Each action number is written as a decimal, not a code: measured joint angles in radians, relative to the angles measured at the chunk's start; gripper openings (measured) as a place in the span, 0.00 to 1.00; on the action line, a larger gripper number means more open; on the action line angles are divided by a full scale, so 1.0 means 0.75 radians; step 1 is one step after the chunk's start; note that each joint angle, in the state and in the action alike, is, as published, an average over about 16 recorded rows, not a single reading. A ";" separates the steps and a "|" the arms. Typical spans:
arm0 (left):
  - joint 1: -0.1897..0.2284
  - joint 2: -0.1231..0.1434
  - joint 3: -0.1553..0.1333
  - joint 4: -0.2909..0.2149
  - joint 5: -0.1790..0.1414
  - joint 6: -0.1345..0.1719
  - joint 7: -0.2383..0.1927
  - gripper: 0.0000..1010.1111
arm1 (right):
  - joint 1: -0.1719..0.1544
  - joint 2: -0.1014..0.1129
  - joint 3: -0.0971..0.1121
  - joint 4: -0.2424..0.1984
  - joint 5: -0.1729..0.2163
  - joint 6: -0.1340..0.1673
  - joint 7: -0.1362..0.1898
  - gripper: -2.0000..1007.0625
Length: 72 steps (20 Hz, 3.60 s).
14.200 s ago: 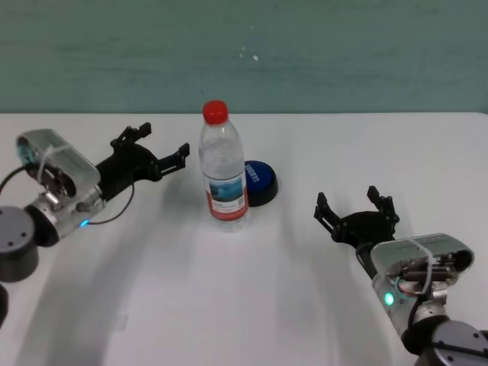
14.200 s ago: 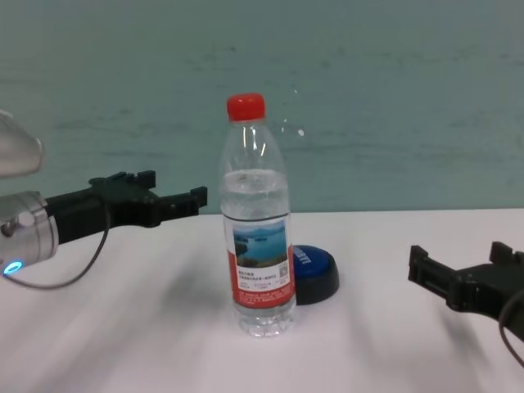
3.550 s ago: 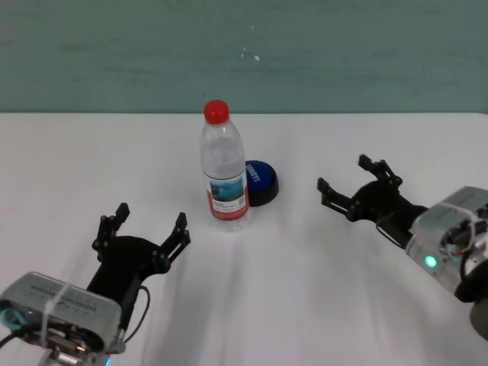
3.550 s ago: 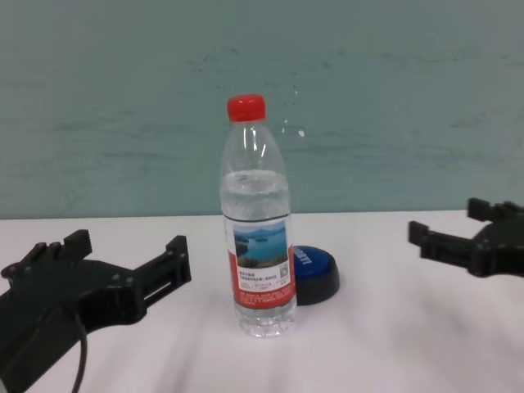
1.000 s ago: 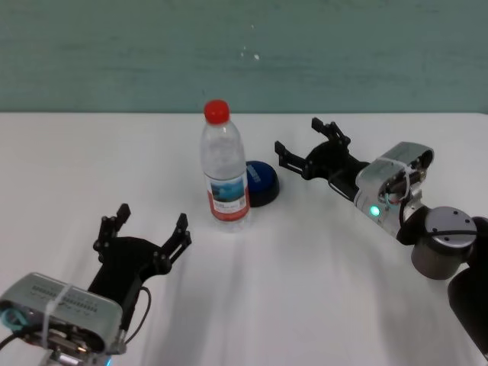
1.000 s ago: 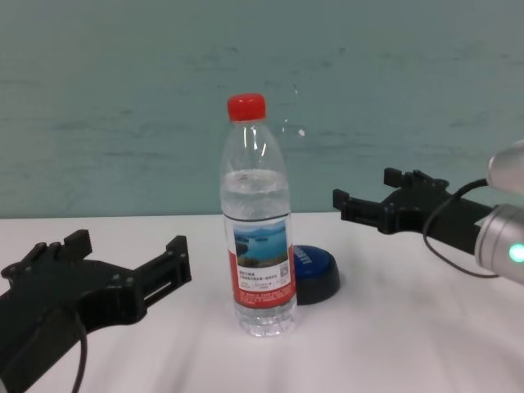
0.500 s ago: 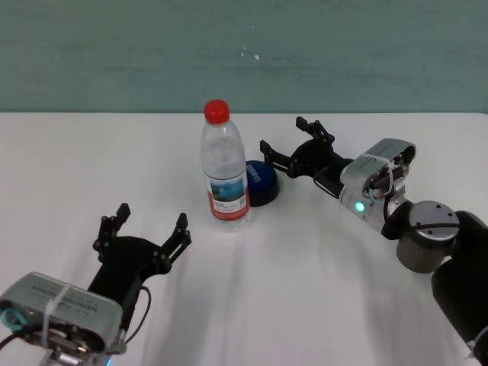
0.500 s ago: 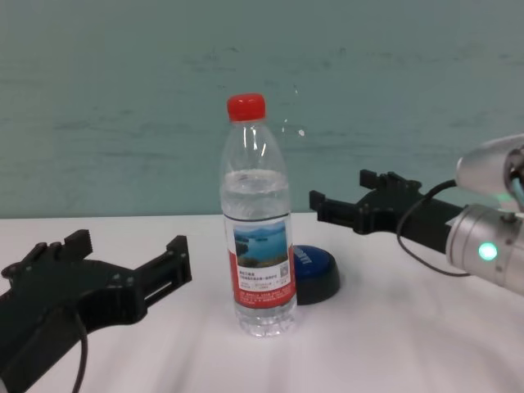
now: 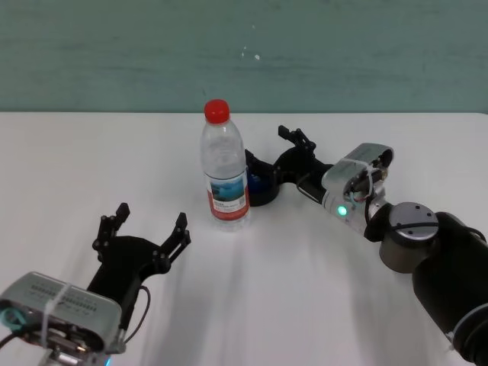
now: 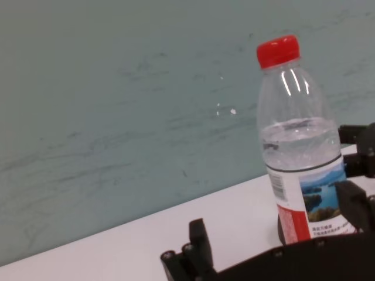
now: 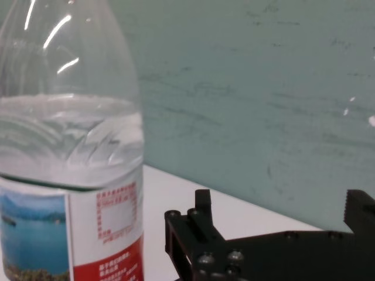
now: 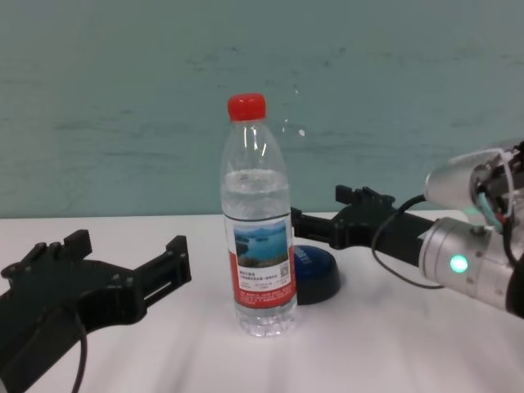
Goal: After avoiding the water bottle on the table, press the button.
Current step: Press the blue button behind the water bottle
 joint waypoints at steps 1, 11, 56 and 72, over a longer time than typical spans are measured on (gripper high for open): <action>0.000 0.000 0.000 0.000 0.000 0.000 0.000 0.99 | 0.009 -0.005 -0.001 0.020 -0.001 -0.006 0.003 1.00; 0.000 0.000 0.000 0.000 0.000 0.000 0.000 0.99 | 0.108 -0.053 0.013 0.244 -0.020 -0.073 0.026 1.00; 0.000 0.000 0.000 0.000 0.000 0.000 0.000 0.99 | 0.469 -0.179 0.091 0.966 -0.074 -0.372 0.121 1.00; 0.000 0.000 0.000 0.000 0.000 0.000 0.000 0.99 | 0.455 -0.175 0.089 0.938 -0.075 -0.358 0.117 1.00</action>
